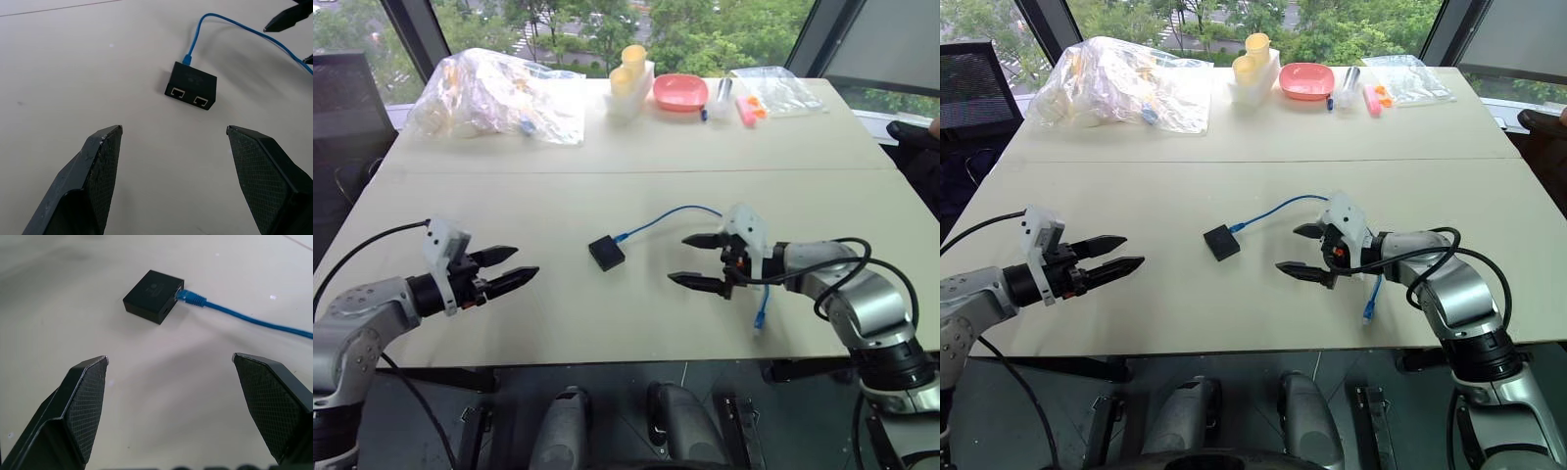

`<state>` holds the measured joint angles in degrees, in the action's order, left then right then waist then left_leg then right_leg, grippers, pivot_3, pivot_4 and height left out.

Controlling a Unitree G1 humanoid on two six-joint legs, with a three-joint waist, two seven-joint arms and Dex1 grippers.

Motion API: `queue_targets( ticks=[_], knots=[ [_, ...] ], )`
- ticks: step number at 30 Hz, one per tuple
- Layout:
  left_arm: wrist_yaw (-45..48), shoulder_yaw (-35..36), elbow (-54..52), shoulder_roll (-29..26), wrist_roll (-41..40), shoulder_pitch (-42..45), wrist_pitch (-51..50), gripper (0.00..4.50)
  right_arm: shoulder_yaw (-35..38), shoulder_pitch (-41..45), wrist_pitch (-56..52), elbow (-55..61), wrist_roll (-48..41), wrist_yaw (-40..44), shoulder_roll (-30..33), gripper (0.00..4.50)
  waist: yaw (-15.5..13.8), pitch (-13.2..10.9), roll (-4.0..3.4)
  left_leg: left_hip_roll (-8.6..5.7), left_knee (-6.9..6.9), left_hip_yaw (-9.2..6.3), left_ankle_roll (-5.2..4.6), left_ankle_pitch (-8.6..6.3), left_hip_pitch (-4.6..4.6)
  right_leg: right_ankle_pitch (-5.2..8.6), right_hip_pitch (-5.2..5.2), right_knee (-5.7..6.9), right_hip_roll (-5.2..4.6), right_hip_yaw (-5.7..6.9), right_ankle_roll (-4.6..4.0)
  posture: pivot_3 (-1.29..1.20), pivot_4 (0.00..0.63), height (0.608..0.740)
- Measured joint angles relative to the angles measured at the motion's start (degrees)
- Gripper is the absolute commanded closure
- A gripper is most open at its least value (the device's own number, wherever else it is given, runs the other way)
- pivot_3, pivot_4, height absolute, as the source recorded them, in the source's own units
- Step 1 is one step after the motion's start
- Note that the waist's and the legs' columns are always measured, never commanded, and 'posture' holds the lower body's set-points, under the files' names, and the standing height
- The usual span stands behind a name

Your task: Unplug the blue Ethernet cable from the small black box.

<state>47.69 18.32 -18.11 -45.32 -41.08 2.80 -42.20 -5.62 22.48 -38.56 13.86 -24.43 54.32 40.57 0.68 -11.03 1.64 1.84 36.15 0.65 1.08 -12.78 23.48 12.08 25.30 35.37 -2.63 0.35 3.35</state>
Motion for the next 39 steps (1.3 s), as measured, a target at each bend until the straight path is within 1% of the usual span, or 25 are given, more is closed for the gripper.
queue_targets(
  ticks=[7, 15, 19, 25, 27, 29, 34, 36, 39],
  knots=[
    [-0.57, -2.07, 1.77, 2.54, 2.99, 0.94, 3.41, 0.94, 0.0, -0.3, 0.18, 0.07, 0.07, -1.15, -0.11, 0.23, 0.03, 0.0, 0.0, 0.0, 0.0, 0.03, 0.0, 0.0, 0.0, -0.05, 0.0, 0.0, 0.0, -0.01, -0.09, 0.0, 0.15, 0.74],
    [0.66, -3.08, 3.87, 2.73, 4.96, 0.96, 5.93, 0.94, -0.06, -0.25, 1.26, -0.14, 1.05, -1.15, -0.13, 0.23, 0.01, 0.0, 0.0, 0.0, 0.01, 0.03, 0.0, 0.0, -0.01, -0.1, 0.0, 0.02, 0.0, -0.01, -0.15, 0.0, 0.15, 0.74],
    [2.49, -3.37, 5.5, 1.43, 5.62, 2.1, 7.3, 0.94, -0.87, 1.21, 2.28, -2.22, 2.1, -0.81, -0.37, 0.23, 0.04, 0.0, 0.0, 0.0, 0.02, 0.04, 0.0, 0.0, -0.01, -0.1, 0.0, 0.02, 0.01, -0.01, -0.15, 0.0, 0.15, 0.74],
    [6.59, -4.03, 7.6, -2.46, 5.57, 4.41, 6.6, 0.94, -5.53, 8.44, 8.45, -9.6, 7.87, 2.51, -0.38, 0.23, 0.13, 0.0, 0.0, 0.0, -0.01, 0.09, 0.0, 0.0, -0.04, -0.1, 0.03, 0.06, 0.03, -0.02, -0.15, 0.0, 0.15, 0.74],
    [8.04, -4.46, 8.59, -3.8, 5.56, 5.08, 5.93, 0.94, -8.54, 11.64, 11.96, -13.84, 11.39, 3.32, -0.76, 0.23, 0.25, 0.0, 0.0, 0.0, 0.0, 0.1, 0.0, 0.0, -0.04, -0.11, 0.04, 0.08, 0.05, -0.02, -0.16, 0.0, 0.15, 0.74],
    [9.35, -5.3, 9.17, -4.56, 5.52, 6.83, 5.06, 0.94, -11.93, 17.86, 16.63, -22.56, 16.42, 3.29, -3.66, 0.23, 0.51, -0.01, -0.01, 0.0, 0.03, 0.13, -0.01, 0.01, -0.04, -0.13, 0.06, 0.11, 0.06, -0.03, -0.17, 0.0, 0.15, 0.74],
    [9.65, -6.73, 8.94, -4.44, 5.55, 9.12, 4.66, 0.94, -18.64, 30.7, 29.93, -42.42, 25.03, 5.9, -10.53, 0.23, 0.49, -0.01, -0.01, 0.01, -0.04, 0.16, -0.01, 0.01, -0.07, -0.17, 0.08, 0.17, 0.06, -0.05, -0.18, 0.0, 0.15, 0.74],
    [9.07, -6.76, 8.46, -4.11, 5.57, 8.58, 4.09, 0.94, -20.66, 36.37, 35.61, -53.26, 27.83, 8.81, -14.24, 0.23, 0.5, -0.02, -0.03, 0.01, -0.04, 0.2, -0.01, 0.01, -0.07, -0.17, 0.08, 0.17, 0.06, -0.08, -0.13, 0.0, 0.15, 0.74],
    [7.33, -7.32, 5.98, -2.49, 5.49, 7.34, 3.66, 0.94, -22.23, 44.42, 41.67, -66.26, 30.27, 13.61, -20.48, 0.23, 0.78, -0.02, -0.04, 0.02, -0.05, 0.26, -0.01, 0.01, -0.05, -0.28, 0.12, 0.19, 0.06, -0.13, 0.04, 0.0, 0.15, 0.74]
  ],
)
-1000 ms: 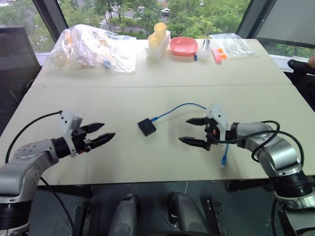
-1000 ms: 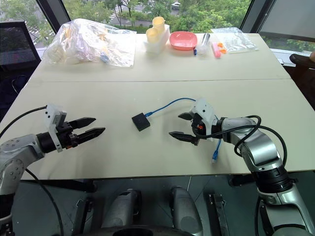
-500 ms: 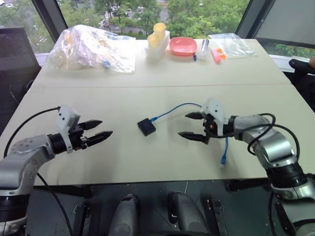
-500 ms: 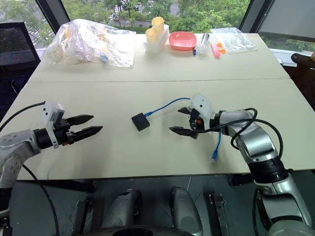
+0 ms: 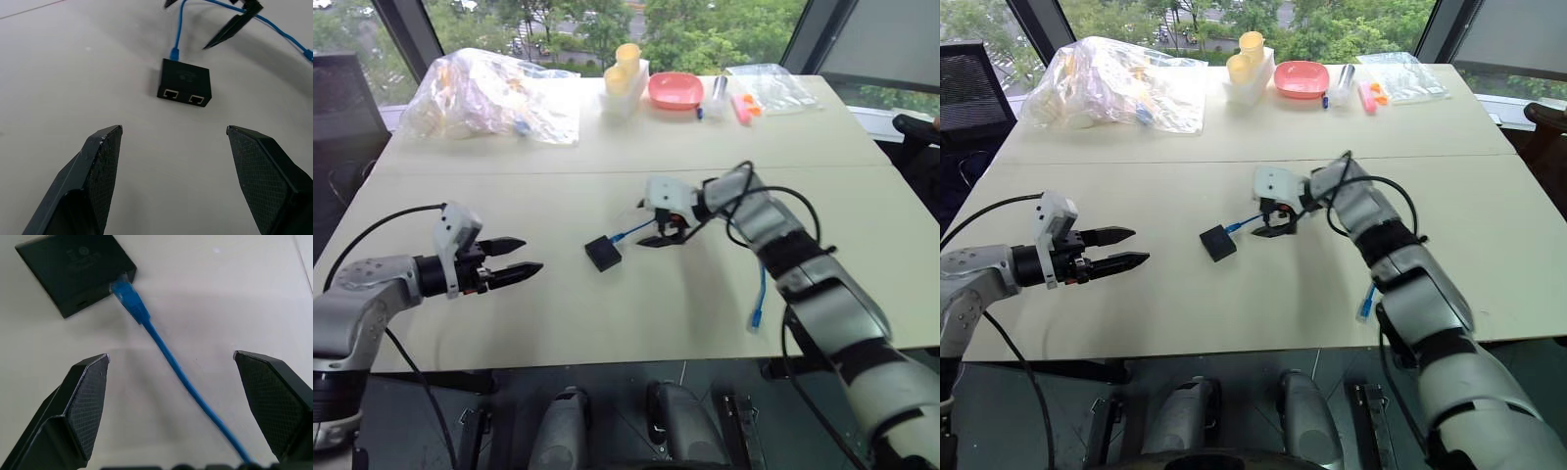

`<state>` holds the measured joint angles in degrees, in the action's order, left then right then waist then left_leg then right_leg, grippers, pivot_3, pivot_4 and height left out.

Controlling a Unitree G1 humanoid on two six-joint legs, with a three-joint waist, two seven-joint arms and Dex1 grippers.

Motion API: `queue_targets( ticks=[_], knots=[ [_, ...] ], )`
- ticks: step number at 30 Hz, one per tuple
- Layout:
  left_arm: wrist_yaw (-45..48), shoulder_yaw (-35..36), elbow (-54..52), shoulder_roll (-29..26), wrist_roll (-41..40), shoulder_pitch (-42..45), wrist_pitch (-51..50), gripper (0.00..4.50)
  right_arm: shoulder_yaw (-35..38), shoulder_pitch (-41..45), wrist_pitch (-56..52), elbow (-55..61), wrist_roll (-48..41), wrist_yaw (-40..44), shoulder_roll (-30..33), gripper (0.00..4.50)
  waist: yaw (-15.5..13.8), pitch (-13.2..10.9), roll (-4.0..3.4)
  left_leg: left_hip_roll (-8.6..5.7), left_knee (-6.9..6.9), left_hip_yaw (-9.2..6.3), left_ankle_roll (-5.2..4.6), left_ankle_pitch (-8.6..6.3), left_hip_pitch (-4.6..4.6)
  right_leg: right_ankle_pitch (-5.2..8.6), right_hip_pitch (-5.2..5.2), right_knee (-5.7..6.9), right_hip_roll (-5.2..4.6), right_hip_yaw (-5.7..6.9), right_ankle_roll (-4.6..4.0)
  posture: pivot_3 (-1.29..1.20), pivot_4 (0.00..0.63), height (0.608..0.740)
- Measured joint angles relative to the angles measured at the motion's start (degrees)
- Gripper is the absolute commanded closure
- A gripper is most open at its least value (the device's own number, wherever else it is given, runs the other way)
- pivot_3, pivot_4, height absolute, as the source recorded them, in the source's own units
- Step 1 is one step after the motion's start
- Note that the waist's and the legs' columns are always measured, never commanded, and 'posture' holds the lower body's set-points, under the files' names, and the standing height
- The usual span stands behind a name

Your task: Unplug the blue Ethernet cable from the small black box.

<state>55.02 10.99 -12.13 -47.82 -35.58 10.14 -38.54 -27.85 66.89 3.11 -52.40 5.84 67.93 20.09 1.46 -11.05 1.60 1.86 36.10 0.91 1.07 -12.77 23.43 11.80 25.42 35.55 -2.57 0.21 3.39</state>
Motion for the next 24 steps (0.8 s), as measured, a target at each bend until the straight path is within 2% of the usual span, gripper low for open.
queue_targets(
  ticks=[3, 8, 12, 14, 16, 18, 24],
  knots=[
    [-2.41, 0.32, -2.89, 1.52, -0.14, -2.16, -0.61, 0.94, -1.09, 6.19, 4.49, -9.7, 3.13, 3.07, -4.83, 0.23, 0.12, 0.0, 0.0, 0.02, 0.01, -0.01, 0.0, 0.0, -0.02, 0.0, 0.0, 0.04, 0.0, 0.0, -0.01, 0.0, 0.15, 0.74],
    [-5.64, 2.39, -6.88, 2.46, -0.7, -6.5, -1.57, 0.94, -1.5, 10.82, 9.46, -19.19, 8.36, 1.6, -9.68, 0.23, -0.05, 0.02, 0.02, 0.02, 0.03, 0.01, 0.02, 0.0, -0.1, 0.1, -0.02, 0.13, -0.07, -0.03, -0.21, 0.0, 0.15, 0.74],
    [-7.81, 4.12, -8.91, 2.96, -1.39, -8.18, -2.49, 0.94, -3.21, 12.68, 11.97, -21.45, 12.82, -1.3, -11.51, 0.23, 0.13, 0.09, 0.03, 0.02, 0.03, 0.02, 0.04, 0.01, -0.43, 0.13, -0.25, 0.32, -0.09, -0.05, -0.25, 0.0, 0.15, 0.74],
    [-8.92, 4.59, -10.04, 3.2, -1.71, -8.61, -2.79, 0.93, -5.38, 13.42, 12.78, -21.65, 16.46, -5.25, -11.92, 0.77, 0.28, 0.13, 0.04, 0.02, -0.01, 0.02, 0.06, 0.0, -0.88, 0.15, -0.61, 0.32, -0.1, -0.06, -0.28, 0.0, 0.15, 0.74],
    [-9.64, 5.47, -11.85, 3.32, -2.48, -9.55, -3.34, 0.93, -8.78, 12.88, 12.28, -23.9, 21.39, -8.47, -12.13, 0.77, 0.51, 0.28, 0.22, 0.05, -0.04, -0.06, 0.14, -0.05, -1.05, 0.16, -0.77, 0.24, -0.12, -0.06, -0.31, 0.0, 0.15, 0.74],
    [-10.73, 6.22, -13.08, 3.46, -2.8, -10.84, -3.88, 0.93, -8.94, 13.04, 12.52, -24.15, 22.64, -10.57, -12.36, 0.77, 1.12, 0.32, 0.17, 0.1, -0.06, -0.06, 0.23, -0.1, -1.07, 0.14, -0.79, 0.24, -0.21, -0.1, -0.33, 0.0, 0.15, 0.74],
    [-12.4, 9.53, -15.62, 3.44, -4.14, -14.72, -4.92, 0.93, -6.98, 13.65, 11.61, -25.11, 23.26, -9.1, -12.94, 0.77, 1.11, 0.33, 0.2, 0.07, -0.09, 0.01, 0.08, -0.01, -1.05, 0.14, -0.75, 0.26, -0.15, -0.08, -0.33, 0.0, 0.15, 0.74]
  ],
)
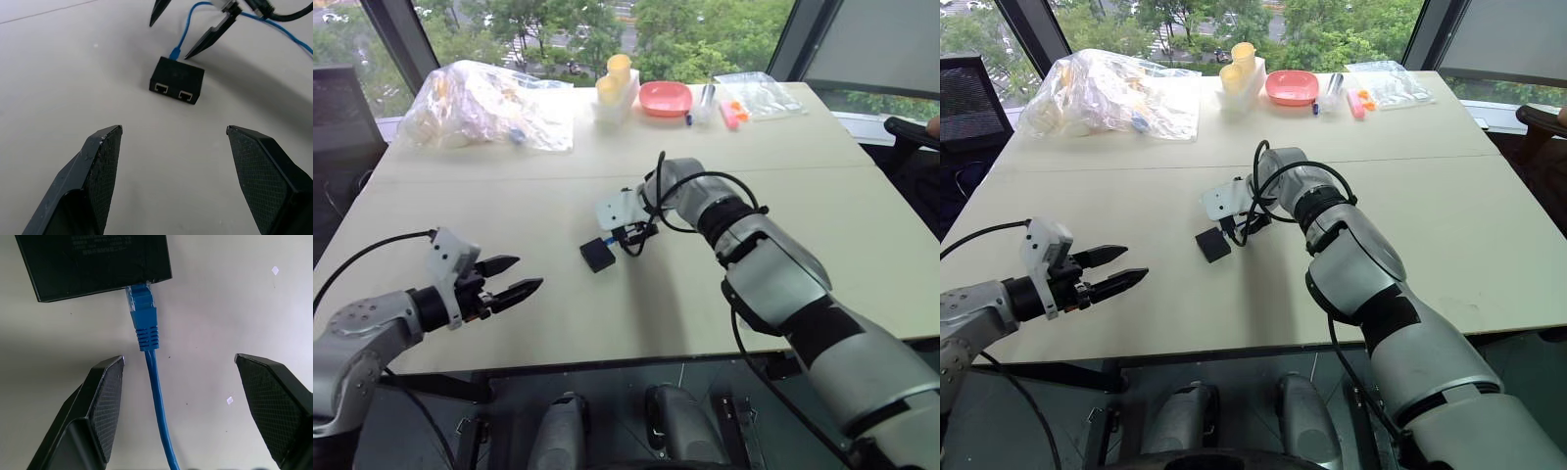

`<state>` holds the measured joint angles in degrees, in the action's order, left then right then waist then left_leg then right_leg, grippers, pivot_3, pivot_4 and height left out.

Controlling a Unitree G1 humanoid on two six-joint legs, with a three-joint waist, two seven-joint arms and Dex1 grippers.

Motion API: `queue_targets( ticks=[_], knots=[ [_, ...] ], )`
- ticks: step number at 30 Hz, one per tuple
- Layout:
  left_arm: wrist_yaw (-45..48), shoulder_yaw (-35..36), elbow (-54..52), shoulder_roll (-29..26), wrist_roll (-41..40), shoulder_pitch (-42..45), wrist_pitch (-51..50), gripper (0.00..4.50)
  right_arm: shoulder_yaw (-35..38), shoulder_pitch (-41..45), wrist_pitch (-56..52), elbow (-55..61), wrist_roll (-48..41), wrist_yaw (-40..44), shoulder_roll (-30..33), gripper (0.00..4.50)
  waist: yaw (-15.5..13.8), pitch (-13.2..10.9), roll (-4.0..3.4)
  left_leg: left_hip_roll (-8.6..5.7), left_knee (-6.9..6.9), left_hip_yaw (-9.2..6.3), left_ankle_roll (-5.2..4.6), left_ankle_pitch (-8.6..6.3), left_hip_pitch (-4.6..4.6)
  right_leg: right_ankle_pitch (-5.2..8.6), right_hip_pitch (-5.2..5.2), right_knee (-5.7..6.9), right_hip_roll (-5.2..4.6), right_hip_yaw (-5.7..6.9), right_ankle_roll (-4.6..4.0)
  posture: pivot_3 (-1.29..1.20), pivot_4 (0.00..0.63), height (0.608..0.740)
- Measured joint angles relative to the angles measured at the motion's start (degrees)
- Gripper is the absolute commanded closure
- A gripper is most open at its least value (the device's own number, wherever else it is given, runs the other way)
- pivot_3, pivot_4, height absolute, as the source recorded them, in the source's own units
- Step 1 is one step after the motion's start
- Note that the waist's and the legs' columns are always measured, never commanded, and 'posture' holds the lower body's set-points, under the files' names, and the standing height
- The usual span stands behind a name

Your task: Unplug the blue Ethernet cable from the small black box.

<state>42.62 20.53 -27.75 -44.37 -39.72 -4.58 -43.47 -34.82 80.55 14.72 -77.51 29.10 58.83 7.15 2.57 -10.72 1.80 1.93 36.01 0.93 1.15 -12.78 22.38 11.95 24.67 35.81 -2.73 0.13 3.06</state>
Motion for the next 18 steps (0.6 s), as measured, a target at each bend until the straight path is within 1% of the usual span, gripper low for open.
queue_targets(
  ticks=[5, 8, 11, 14, 16, 17, 18],
  knots=[
    [-0.67, 0.24, -0.01, 0.0, -0.08, 0.45, 0.01, 0.93, 1.67, -0.22, 0.02, -0.19, 0.06, 0.09, -1.07, 0.77, 0.17, 0.0, 0.0, 0.01, -0.03, 0.04, 0.0, 0.0, 0.01, 0.0, 0.03, -0.02, 0.02, 0.0, 0.0, 0.0, 0.15, 0.74],
    [-0.87, 0.15, 0.01, 0.0, -0.02, 0.98, 0.1, 0.93, 2.14, -0.13, 0.32, -0.17, 0.49, 0.06, -2.02, 0.77, 0.83, 0.01, 0.01, 0.03, -0.12, 0.04, 0.0, 0.0, 0.01, 0.0, 0.07, -0.02, 0.06, -0.01, -0.01, 0.0, 0.15, 0.74],
    [-1.25, -0.59, 0.0, 0.06, 0.29, 0.99, 0.12, 0.93, 1.97, 0.03, 0.8, -0.18, 1.7, -0.15, -3.11, 1.64, 1.53, 0.02, 0.03, 0.04, -0.2, 0.05, 0.0, 0.0, -0.02, 0.01, 0.08, -0.01, 0.08, -0.01, -0.03, 0.0, 0.15, 0.74],
    [-1.85, -0.67, -0.76, 0.63, 0.3, 0.37, 0.15, 0.93, 1.23, -0.46, 2.14, -0.21, 3.69, -1.3, -4.23, 3.11, 1.84, 0.09, 0.15, 0.12, -0.24, 0.07, -0.01, 0.0, -0.13, 0.02, 0.07, 0.02, 0.13, -0.03, -0.06, 0.0, 0.15, 0.74],
    [-2.42, -0.63, -1.49, 1.12, 0.34, -0.67, 0.16, 0.93, 0.91, -1.05, 2.71, -0.23, 4.57, -2.43, -4.9, 4.2, 1.99, 0.14, 0.23, 0.21, -0.23, 0.07, 0.0, 0.0, -0.22, -0.01, 0.04, 0.05, 0.12, -0.03, -0.13, 0.0, 0.15, 0.74],
    [-2.84, -0.6, -1.72, 1.36, 0.37, -1.14, 0.18, 0.93, 0.71, -1.33, 3.08, -0.22, 5.05, -3.06, -5.18, 4.45, 2.06, 0.16, 0.25, 0.28, -0.23, 0.06, 0.01, -0.01, -0.27, 0.01, 0.03, 0.03, 0.13, -0.03, -0.1, 0.0, 0.15, 0.74],
    [-3.12, -0.6, -1.74, 1.59, 0.39, -1.56, 0.19, 0.93, 0.45, -1.51, 3.3, -0.19, 5.69, -3.76, -5.5, 4.45, 2.13, 0.18, 0.28, 0.4, -0.23, 0.04, 0.06, -0.04, -0.34, -0.02, 0.02, 0.03, 0.15, -0.02, -0.14, 0.0, 0.15, 0.74]
  ],
)
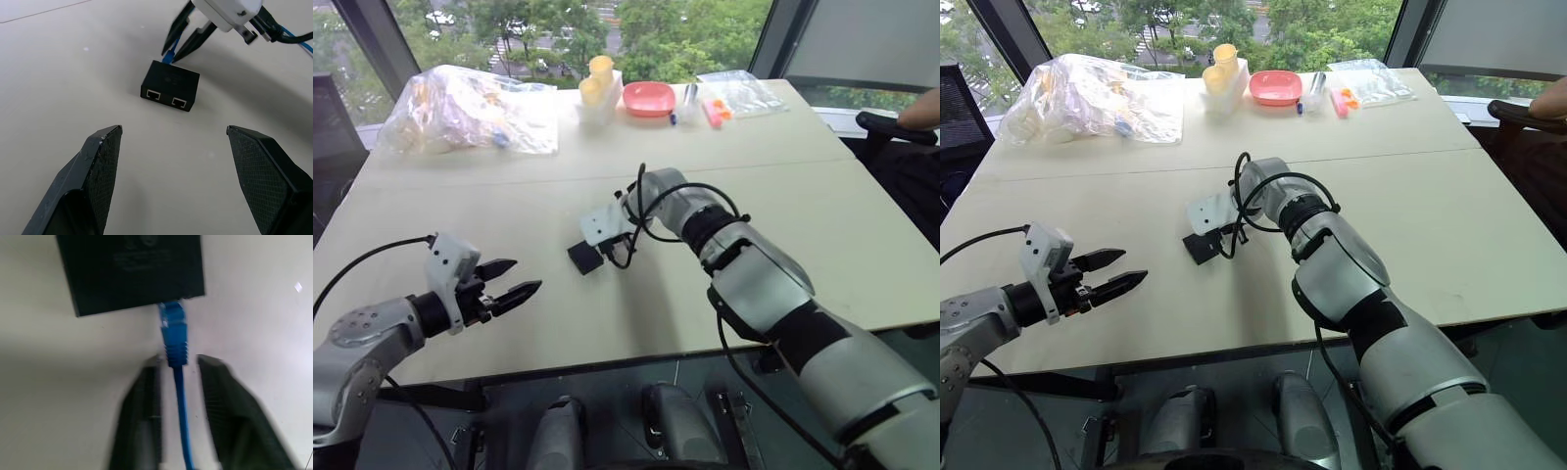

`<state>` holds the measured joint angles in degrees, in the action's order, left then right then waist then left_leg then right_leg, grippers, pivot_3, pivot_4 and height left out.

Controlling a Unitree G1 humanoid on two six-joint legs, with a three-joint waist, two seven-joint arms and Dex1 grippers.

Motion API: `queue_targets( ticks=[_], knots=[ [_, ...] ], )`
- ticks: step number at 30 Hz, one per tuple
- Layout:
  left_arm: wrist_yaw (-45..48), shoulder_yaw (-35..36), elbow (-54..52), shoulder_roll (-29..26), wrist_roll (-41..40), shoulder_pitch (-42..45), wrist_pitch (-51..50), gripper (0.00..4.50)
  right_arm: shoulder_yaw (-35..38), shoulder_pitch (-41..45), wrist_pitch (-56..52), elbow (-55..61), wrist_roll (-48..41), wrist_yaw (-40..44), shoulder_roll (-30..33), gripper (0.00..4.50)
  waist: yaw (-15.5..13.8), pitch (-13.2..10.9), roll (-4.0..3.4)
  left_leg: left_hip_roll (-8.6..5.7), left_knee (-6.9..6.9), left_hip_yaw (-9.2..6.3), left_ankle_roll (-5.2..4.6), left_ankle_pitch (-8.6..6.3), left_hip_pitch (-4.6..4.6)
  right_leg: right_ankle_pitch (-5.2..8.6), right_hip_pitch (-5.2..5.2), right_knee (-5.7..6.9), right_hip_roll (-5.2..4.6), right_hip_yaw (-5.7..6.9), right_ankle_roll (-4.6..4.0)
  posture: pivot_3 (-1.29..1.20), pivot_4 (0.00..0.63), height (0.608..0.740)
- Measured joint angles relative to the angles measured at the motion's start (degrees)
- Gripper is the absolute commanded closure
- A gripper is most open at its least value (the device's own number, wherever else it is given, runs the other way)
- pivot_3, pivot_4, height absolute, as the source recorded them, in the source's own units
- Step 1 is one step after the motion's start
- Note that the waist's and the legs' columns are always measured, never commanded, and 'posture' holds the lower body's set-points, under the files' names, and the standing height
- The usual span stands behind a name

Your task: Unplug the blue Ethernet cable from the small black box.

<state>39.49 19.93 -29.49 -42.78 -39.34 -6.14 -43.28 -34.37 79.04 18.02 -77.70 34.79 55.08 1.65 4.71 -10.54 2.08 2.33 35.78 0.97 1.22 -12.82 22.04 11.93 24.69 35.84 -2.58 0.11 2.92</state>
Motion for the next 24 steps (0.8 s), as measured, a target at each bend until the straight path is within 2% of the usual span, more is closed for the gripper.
queue_targets(
  ticks=[7, 11, 14, 15, 19, 24],
  knots=[
    [-0.33, 0.08, 0.39, -0.06, 0.51, -0.28, 0.98, 0.93, -0.97, -0.16, 5.88, 0.43, 2.25, -3.54, 1.39, 4.45, 0.17, 0.02, -0.03, 0.36, -0.11, 0.03, 0.14, -0.08, 0.03, -0.13, 0.05, -0.41, 0.12, 0.16, -0.19, 0.0, 0.15, 0.74],
    [1.39, 0.06, 7.64, -0.92, 1.34, 5.15, 2.78, 0.93, 0.59, -0.16, 9.61, 0.6, 1.82, -10.05, 6.93, 4.45, -1.02, -0.11, -0.11, 0.19, -0.1, 0.31, 0.09, 0.15, 0.9, -0.3, 0.86, -0.24, 0.16, 0.19, -0.43, 0.0, 0.15, 0.74],
    [2.51, -0.2, 17.82, -0.17, 0.43, 15.94, 2.15, 0.93, 3.13, 0.13, 11.37, 2.72, 1.05, -18.25, 12.16, 4.45, -2.16, -0.1, -0.08, 0.11, -0.01, 0.43, 0.15, 0.22, 1.67, -0.33, 1.7, -0.05, 0.17, 0.16, -0.3, 0.0, 0.15, 0.74],
    [3.3, -1.02, 22.18, 0.03, 0.26, 20.63, 1.7, 0.93, 5.03, -0.06, 11.54, 4.23, -0.11, -20.68, 13.33, 4.45, -2.23, -0.1, -0.07, 0.09, 0.06, 0.44, 0.15, 0.22, 1.79, -0.44, 1.77, 0.04, 0.17, 0.16, -0.02, 0.0, 0.15, 0.74],
    [9.58, -7.49, 34.51, 1.66, 1.05, 33.43, 0.5, 0.93, 8.38, -2.99, 11.58, 13.69, -1.35, -29.27, 15.85, 4.45, -2.21, -0.1, -0.08, 0.07, 0.08, 0.5, 0.13, 0.2, 1.86, -0.49, 1.8, 0.04, 0.14, 0.16, 0.23, 0.0, 0.15, 0.74],
    [18.29, -10.31, 53.17, 5.82, 0.35, 50.48, -1.68, 0.93, 9.29, -9.28, 6.9, 24.17, 0.03, -39.33, 16.65, 4.45, -2.17, -0.12, -0.04, 0.05, 0.31, 0.47, 0.12, 0.2, 1.95, -0.5, 1.81, 0.1, 0.17, 0.16, 0.26, 0.0, 0.15, 0.74]
  ],
)
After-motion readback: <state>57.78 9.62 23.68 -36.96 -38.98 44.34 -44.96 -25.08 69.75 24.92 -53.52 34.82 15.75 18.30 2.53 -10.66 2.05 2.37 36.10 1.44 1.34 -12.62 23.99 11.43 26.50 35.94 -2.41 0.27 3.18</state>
